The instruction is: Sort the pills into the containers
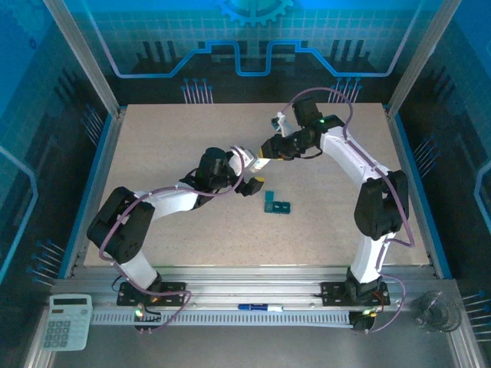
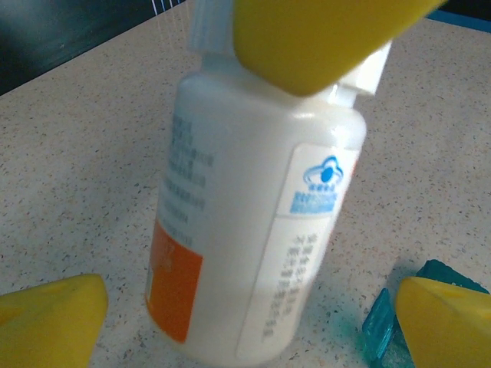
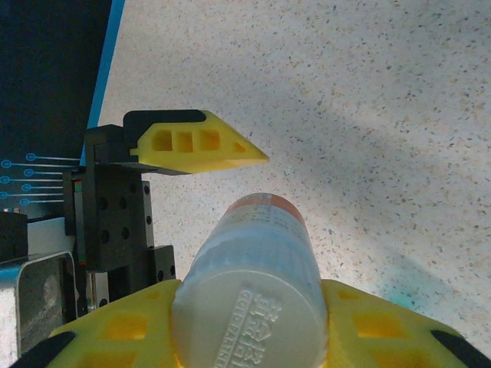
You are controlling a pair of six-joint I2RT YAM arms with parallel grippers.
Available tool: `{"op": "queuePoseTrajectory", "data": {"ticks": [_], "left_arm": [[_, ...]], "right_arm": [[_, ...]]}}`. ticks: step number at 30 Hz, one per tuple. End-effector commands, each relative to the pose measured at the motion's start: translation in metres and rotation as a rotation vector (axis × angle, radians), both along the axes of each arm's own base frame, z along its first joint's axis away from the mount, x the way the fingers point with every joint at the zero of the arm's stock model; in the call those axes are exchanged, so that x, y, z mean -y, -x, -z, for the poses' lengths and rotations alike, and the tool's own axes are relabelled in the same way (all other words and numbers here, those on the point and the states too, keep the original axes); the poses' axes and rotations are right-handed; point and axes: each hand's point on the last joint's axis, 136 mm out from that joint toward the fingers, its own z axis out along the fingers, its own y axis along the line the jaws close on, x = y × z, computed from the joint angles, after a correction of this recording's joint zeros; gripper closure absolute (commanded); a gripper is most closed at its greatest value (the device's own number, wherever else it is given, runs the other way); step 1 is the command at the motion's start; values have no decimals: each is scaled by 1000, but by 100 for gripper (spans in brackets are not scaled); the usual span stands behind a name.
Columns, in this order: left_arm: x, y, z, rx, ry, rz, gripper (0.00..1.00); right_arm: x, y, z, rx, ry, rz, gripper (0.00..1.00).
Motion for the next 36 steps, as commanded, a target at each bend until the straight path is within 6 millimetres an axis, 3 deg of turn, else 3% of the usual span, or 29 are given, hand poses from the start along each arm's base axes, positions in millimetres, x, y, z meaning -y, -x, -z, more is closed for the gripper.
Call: {"op": "queuePoseTrajectory", "data": {"ticks": [1, 3, 9, 36], "left_arm": [[7, -2, -9, 19, 16, 24, 8], [7, -3, -9, 10, 13, 24, 16], [7, -3, -10, 3, 13, 24, 27], [-2, -10, -18, -33, 96, 1, 31]], "right_arm": [[-7, 10, -16, 24, -36, -31, 62], [-7, 11, -15, 22, -38, -33, 62], [-9, 15, -15, 14, -49, -39, 62], [-22, 26, -18, -19, -114, -62, 63]]}}
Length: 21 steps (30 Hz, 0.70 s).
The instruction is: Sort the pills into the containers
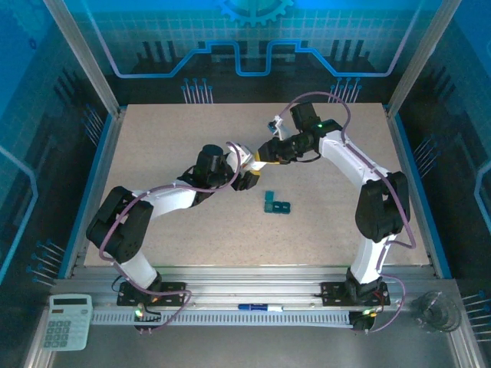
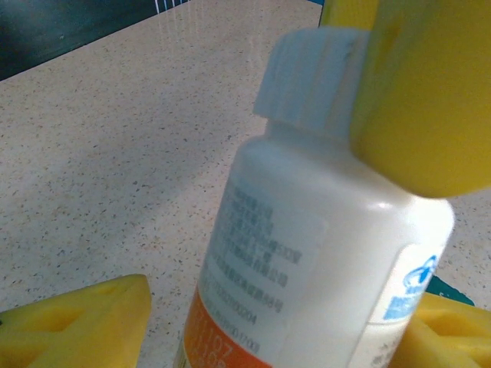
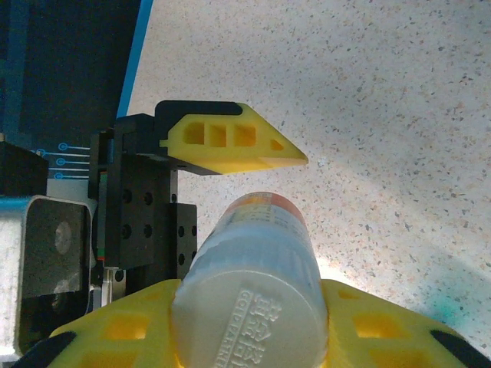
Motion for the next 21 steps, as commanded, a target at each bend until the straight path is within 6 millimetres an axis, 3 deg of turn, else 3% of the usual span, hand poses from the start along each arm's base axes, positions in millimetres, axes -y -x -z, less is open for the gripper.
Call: {"op": "queuePoseTrajectory", "data": {"ticks": [1, 17, 21], "left_arm": [[4, -5, -13, 18, 42, 16, 34], [5, -4, -25, -14, 79, 23, 73], [3, -6, -30, -14, 99, 9, 69]], "right_arm": [[-10, 12, -17, 9, -45, -32, 63], [-10, 3, -14, 2, -47, 1, 62], [-11, 0, -15, 0, -55, 6, 63]]}}
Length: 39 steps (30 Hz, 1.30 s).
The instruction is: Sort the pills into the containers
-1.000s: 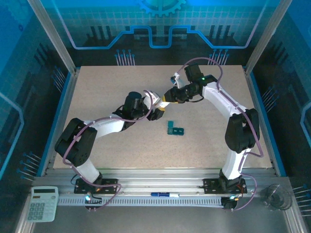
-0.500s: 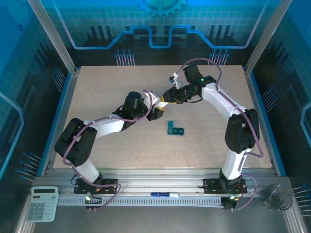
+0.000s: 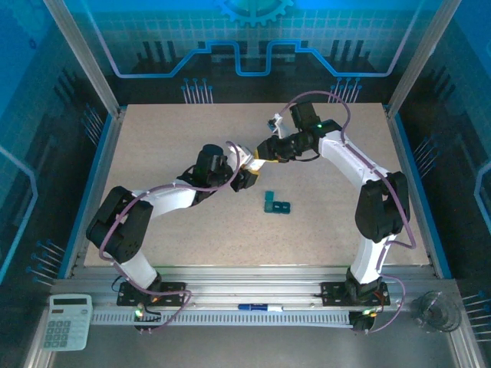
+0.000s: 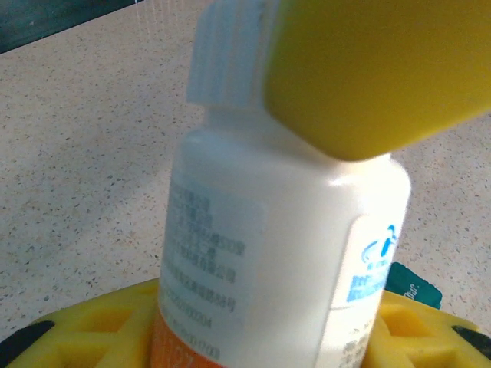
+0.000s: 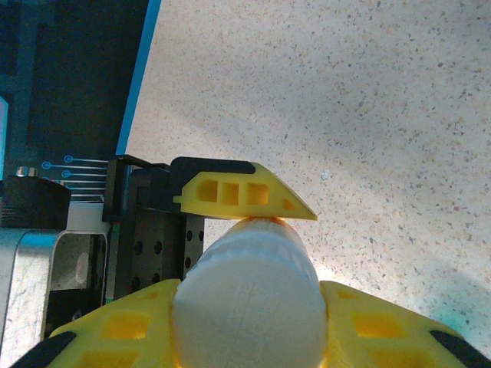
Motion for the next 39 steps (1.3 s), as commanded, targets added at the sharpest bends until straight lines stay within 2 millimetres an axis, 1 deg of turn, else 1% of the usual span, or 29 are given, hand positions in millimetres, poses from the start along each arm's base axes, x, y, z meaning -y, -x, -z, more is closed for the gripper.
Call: {"op": "queuePoseTrajectory", "data": {"ticks": [1, 4, 11, 17, 20, 21, 24, 27, 33, 36, 38, 39], "left_arm": [[-1, -12, -32, 35, 79, -26, 67], [-2, -11, -37, 45, 90, -23, 56], [-7, -16, -45, 69, 134, -25, 45], [-5, -14, -47, 61, 155, -8, 39], [-4, -14, -48, 62, 160, -4, 39], [-4, -14, -49, 60, 163, 0, 41], [-2, -12, -49, 50, 170, 14, 52], [0, -11, -48, 39, 171, 22, 58], [2, -10, -45, 13, 167, 38, 67], [3, -10, -45, 2, 166, 42, 79], [3, -11, -45, -10, 164, 37, 91], [3, -12, -44, -15, 163, 35, 94]], "right_arm": [[-7, 6, -12, -9, -43, -20, 63], [-7, 6, -14, -11, -54, -25, 63], [-1, 6, -10, -39, -54, -48, 63], [-2, 7, -5, -57, -66, -54, 63], [-3, 8, -4, -59, -68, -57, 64], [-2, 7, -4, -60, -69, -56, 64], [-2, 6, -2, -61, -67, -50, 64], [-1, 3, -2, -57, -70, -35, 64], [0, -1, -9, -47, -93, -16, 65], [-1, -2, -9, -50, -98, -14, 65], [-1, -2, -11, -48, -104, -12, 64], [-1, -2, -12, -44, -105, -10, 64]]}}
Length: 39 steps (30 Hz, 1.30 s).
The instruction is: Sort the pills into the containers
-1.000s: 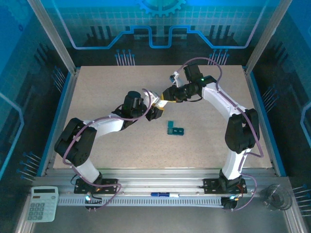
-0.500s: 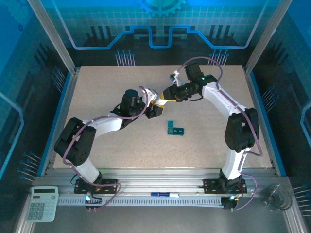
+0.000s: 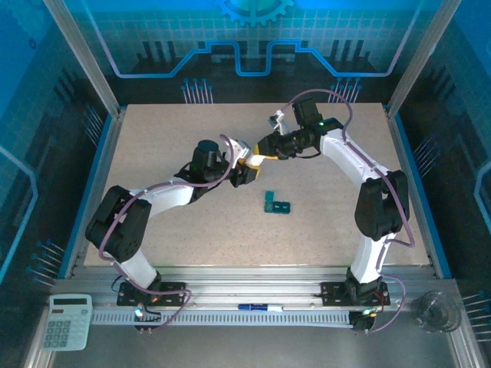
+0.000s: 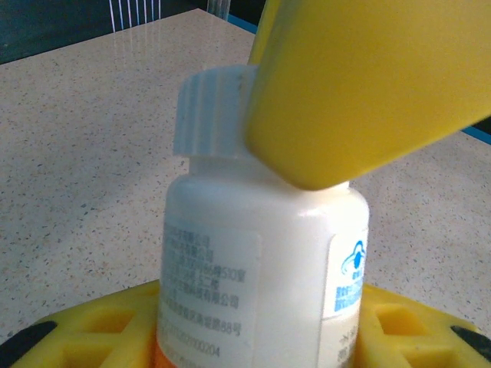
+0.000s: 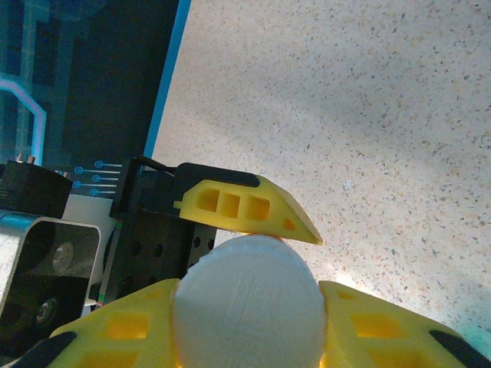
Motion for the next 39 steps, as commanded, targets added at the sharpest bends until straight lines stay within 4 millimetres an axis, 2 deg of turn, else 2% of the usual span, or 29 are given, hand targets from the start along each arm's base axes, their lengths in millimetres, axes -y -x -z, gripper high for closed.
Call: {"op": "queuePoseTrajectory", "data": {"ticks": [1, 7, 11, 14, 21, 28, 33, 36, 39], "left_arm": [[0, -11, -21, 12, 38, -12, 98], [-2, -12, -30, 16, 59, -26, 100], [-3, -13, -40, 30, 83, -31, 100], [-2, -12, -46, 43, 100, -26, 100], [0, -13, -47, 37, 105, -15, 100], [2, -13, -44, 16, 94, -5, 100], [2, -13, -43, 13, 89, -4, 100], [2, -12, -43, 14, 88, -1, 100], [2, -12, -43, 13, 87, -1, 100]], "right_arm": [[0, 4, -2, -27, -33, -6, 62], [14, -4, -19, 13, -53, 67, 34], [35, -8, -38, 42, -125, 157, 27], [43, -11, -45, 52, -159, 217, 26], [52, -25, -42, 53, -176, 391, 23], [23, -29, -37, 32, -153, 326, 21], [3, -24, -32, 31, -139, 276, 22], [-3, -21, -28, 26, -130, 259, 25], [-5, -20, -25, 24, -125, 254, 33]]}}
